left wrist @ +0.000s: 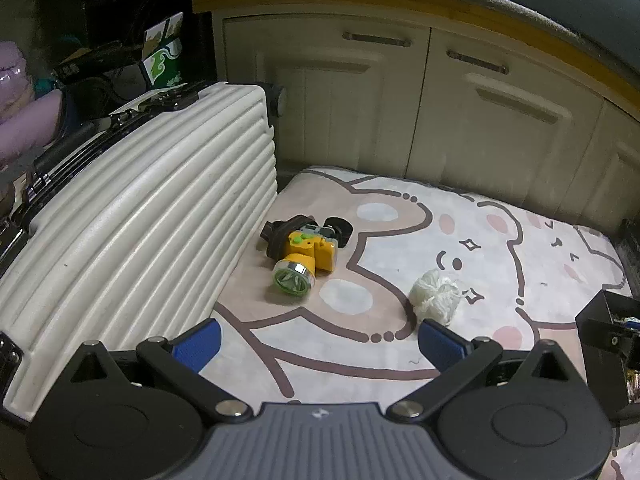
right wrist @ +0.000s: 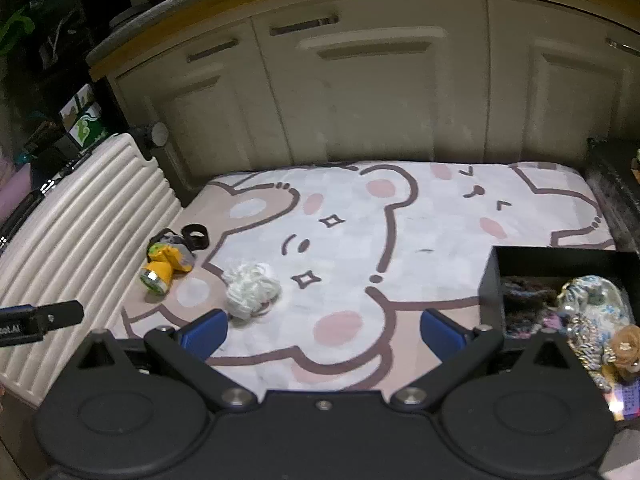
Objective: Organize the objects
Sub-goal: 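Move both tools toward white yarn ball and flashlight on bed, then close left tool on yellow headlamp while right tool grasps white yarn ball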
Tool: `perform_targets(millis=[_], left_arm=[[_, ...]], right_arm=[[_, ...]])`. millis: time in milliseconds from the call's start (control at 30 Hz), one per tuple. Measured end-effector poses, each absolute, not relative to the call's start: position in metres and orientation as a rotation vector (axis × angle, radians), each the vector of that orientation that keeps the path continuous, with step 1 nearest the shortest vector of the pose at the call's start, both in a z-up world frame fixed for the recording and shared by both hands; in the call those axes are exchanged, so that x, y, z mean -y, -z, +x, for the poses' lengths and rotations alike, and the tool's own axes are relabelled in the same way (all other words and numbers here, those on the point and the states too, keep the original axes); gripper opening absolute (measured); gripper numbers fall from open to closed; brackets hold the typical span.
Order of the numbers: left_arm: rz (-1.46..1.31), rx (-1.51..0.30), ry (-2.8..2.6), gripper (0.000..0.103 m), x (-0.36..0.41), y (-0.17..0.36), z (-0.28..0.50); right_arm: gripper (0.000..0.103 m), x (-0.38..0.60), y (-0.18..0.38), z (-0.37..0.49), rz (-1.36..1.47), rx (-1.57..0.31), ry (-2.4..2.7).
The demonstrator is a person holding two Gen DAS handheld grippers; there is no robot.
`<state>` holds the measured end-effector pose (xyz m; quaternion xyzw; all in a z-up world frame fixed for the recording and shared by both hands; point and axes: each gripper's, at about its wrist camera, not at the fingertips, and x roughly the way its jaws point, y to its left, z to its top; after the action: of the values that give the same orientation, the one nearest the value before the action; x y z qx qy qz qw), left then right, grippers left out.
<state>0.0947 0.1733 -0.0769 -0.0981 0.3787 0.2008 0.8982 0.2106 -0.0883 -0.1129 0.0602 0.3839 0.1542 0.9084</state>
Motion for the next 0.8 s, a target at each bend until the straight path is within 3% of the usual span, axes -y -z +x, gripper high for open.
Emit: perform_targets(millis=[367, 800], left_arm=[[-0.187, -0.721, -0.348, 0.103, -0.178, 0.060, 0.108], [-0.066, -0.788, -0.292, 0.097, -0.206, 0.073, 0.159]], right_arm=[[0.103, 0.051, 0.107, 0.215, -0.002, -0.780, -0.349], [0.103, 0.040, 0.117, 0.272, 0.221, -0.945, -0.374]])
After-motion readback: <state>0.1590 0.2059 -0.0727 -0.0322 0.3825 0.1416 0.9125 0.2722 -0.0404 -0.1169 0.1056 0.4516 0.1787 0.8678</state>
